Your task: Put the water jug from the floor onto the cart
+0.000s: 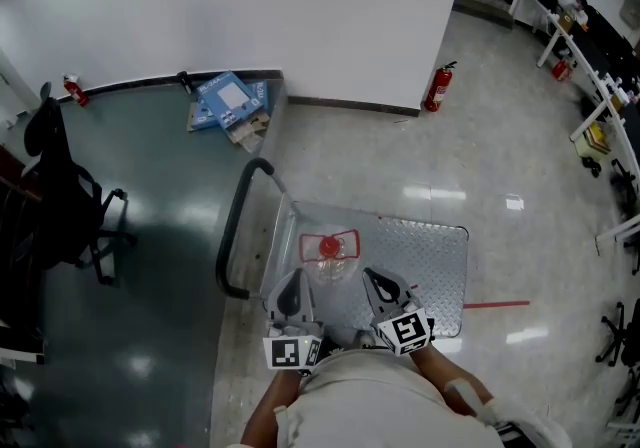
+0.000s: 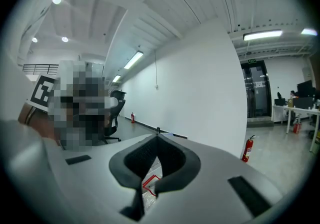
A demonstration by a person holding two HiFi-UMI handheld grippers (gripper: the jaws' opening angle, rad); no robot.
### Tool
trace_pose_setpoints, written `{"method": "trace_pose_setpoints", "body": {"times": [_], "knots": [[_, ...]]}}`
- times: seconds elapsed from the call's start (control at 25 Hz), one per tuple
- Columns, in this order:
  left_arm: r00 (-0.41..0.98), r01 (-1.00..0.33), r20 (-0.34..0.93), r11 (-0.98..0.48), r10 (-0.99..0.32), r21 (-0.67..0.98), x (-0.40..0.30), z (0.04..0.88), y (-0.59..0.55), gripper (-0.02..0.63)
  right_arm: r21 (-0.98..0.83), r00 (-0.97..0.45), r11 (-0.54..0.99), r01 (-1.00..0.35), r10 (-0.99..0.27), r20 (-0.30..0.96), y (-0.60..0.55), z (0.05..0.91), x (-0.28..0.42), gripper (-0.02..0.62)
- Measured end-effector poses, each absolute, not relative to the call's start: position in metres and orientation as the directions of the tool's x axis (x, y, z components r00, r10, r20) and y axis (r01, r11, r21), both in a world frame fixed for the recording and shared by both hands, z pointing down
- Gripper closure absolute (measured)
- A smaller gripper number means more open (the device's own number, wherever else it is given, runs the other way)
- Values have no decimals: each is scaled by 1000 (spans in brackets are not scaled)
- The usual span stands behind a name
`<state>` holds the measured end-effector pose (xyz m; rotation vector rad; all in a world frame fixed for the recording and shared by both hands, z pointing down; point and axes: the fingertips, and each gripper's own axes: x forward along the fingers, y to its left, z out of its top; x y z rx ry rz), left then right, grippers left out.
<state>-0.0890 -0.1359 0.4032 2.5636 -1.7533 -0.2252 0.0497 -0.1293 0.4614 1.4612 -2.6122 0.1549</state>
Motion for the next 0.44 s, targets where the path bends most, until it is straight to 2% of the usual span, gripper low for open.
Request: {"method": "trace_pose_setpoints", "body": {"times": [0.44], "knots": [[345, -931, -114, -355, -931, 83, -90, 399, -135, 603, -10, -529, 535, -845, -832, 166, -130, 461, 49, 584]]}}
